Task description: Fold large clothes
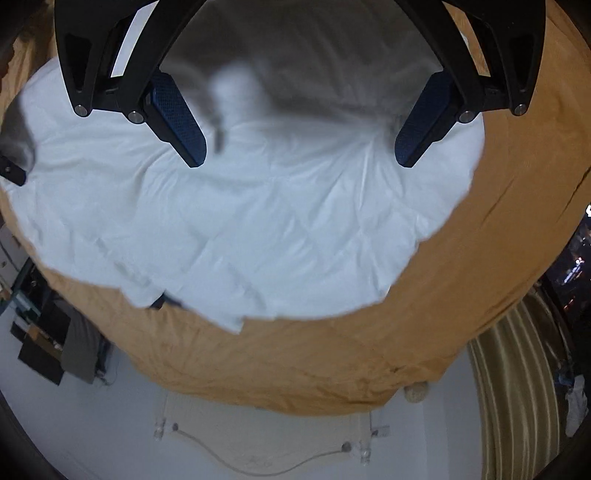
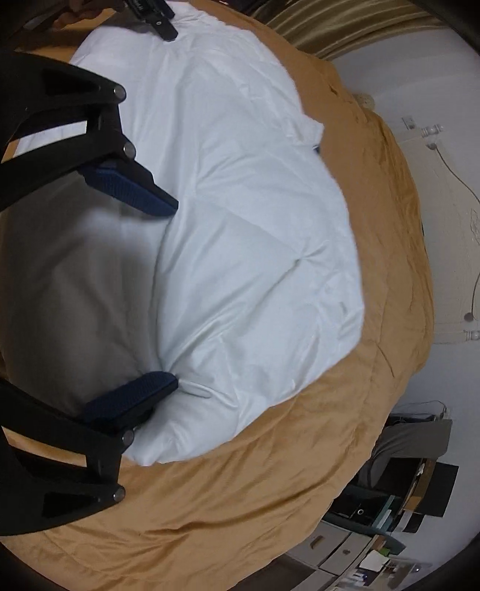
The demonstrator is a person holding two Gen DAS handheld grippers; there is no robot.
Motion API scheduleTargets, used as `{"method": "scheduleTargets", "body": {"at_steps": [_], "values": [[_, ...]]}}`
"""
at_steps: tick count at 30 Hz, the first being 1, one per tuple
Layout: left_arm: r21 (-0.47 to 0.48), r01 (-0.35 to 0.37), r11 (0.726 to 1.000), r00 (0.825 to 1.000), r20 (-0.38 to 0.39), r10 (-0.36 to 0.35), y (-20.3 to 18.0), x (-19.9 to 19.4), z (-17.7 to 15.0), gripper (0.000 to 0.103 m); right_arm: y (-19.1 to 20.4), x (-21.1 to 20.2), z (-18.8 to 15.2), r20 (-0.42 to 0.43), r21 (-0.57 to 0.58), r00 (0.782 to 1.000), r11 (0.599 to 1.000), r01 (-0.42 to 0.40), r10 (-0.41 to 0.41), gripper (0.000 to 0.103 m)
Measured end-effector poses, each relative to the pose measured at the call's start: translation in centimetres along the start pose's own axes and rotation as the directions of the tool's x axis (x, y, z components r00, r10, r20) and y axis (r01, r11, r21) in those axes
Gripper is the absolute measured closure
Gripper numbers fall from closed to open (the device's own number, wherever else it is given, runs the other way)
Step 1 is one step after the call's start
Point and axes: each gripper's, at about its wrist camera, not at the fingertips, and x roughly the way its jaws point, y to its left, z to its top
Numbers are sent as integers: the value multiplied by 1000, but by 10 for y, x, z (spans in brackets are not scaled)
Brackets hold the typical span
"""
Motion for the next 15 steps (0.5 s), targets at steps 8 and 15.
{"method": "scheduleTargets", "body": {"at_steps": [8,15], "values": [[125,38,991,984,-180,-15,-51,81,79,0,78,77,82,-161,-24,987,1000,-20,16,21],[119,-51,992,968,-240,79,-24,144,77,0,72,149,110,-222,-132,959,980,151,-177,10]]}}
